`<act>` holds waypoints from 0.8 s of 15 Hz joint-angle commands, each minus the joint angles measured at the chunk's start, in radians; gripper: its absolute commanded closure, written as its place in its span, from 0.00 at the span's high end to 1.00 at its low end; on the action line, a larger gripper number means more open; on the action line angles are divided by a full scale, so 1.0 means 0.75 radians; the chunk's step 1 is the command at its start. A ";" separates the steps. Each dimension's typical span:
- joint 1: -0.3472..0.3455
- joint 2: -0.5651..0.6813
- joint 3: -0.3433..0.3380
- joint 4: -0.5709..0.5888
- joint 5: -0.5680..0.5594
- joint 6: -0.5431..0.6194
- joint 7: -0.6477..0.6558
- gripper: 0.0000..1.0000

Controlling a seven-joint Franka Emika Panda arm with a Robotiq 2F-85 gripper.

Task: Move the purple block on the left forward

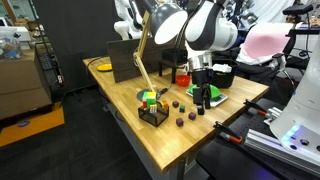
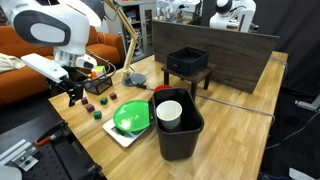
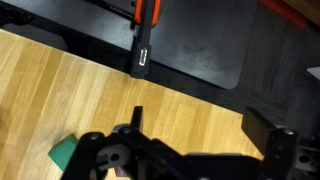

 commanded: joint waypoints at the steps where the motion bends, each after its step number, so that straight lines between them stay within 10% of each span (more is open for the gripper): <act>1: -0.066 0.000 0.065 0.001 -0.007 -0.002 0.004 1.00; 12: -0.163 0.310 0.118 0.186 -0.110 0.154 0.205 1.00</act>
